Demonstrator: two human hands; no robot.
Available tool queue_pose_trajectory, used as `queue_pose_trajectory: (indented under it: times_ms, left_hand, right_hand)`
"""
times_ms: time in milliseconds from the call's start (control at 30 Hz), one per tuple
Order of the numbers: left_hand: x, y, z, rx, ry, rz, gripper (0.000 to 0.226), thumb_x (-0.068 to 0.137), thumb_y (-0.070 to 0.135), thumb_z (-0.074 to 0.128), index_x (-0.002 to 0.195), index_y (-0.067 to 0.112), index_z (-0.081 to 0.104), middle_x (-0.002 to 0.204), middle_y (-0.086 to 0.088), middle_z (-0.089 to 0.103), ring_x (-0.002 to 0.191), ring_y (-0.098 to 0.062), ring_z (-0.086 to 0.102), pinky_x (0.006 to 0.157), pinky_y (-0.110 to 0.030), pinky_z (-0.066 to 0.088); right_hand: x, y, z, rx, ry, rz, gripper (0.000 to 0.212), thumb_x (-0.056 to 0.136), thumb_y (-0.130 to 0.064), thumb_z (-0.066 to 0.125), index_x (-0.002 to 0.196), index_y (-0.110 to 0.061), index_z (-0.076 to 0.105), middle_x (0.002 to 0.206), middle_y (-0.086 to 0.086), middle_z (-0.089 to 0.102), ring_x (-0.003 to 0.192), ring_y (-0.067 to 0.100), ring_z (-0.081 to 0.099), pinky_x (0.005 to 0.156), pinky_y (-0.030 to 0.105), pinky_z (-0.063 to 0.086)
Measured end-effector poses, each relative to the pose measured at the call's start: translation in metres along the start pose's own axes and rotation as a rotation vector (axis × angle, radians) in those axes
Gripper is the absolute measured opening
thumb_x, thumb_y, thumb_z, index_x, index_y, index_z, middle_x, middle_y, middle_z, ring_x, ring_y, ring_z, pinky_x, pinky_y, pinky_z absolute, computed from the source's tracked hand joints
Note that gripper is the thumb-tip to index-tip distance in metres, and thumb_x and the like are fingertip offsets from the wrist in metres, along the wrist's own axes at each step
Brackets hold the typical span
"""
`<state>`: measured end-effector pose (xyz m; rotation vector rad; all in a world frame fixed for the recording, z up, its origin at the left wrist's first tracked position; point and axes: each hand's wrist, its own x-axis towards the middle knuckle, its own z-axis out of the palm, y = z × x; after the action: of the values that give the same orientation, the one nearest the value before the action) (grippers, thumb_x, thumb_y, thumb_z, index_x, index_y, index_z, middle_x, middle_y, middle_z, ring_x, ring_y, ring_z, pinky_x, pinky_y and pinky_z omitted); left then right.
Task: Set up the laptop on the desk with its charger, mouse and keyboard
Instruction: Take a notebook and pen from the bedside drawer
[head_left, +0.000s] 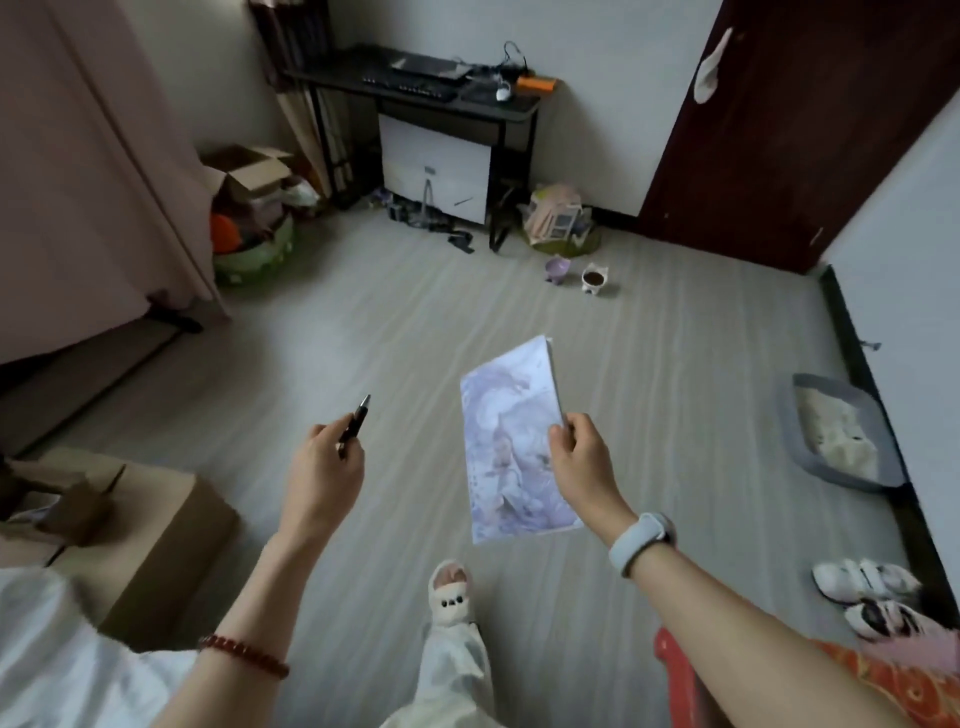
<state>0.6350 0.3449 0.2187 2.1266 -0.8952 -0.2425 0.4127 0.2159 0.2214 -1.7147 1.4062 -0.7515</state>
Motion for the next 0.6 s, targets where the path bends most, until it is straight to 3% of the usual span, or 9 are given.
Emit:
queue_pose_trajectory:
  times_ms: [200, 367, 600]
  left_hand:
    - [0.225, 0.017, 0.043, -0.026, 0.068, -0.01, 0.028, 0.086, 0.0, 0.051, 0.11, 0.004, 0.065, 0.085, -0.01, 0.058, 0.075, -0.028, 0.052, 0.065, -0.025, 0.03]
    - [0.376, 0.03, 0.053, -0.046, 0.049, -0.059, 0.028, 0.088, 0.002, 0.048, 0.112, 0.006, 0.063, 0.087, -0.015, 0.058, 0.078, -0.04, 0.059, 0.074, -0.049, 0.051]
    - [0.615, 0.049, 0.114, -0.044, 0.05, -0.005, 0.029, 0.088, 0.004, 0.049, 0.114, 0.007, 0.062, 0.09, -0.015, 0.06, 0.078, -0.039, 0.06, 0.071, -0.051, 0.053]
  right_hand:
    - [0.228, -0.06, 0.082, -0.006, -0.086, -0.03, 0.013, 0.091, -0.017, 0.046, 0.079, -0.014, 0.044, 0.064, -0.008, 0.046, 0.058, 0.009, 0.042, 0.064, 0.03, 0.034]
    - [0.365, -0.112, 0.126, 0.009, -0.089, -0.021, 0.025, 0.091, -0.017, 0.047, 0.068, -0.022, 0.038, 0.062, -0.007, 0.045, 0.056, 0.008, 0.041, 0.059, 0.031, 0.032]
    - [0.584, -0.157, 0.203, 0.057, -0.085, -0.046, 0.018, 0.091, -0.017, 0.047, 0.073, -0.016, 0.044, 0.062, -0.005, 0.046, 0.056, 0.009, 0.042, 0.057, 0.032, 0.034]
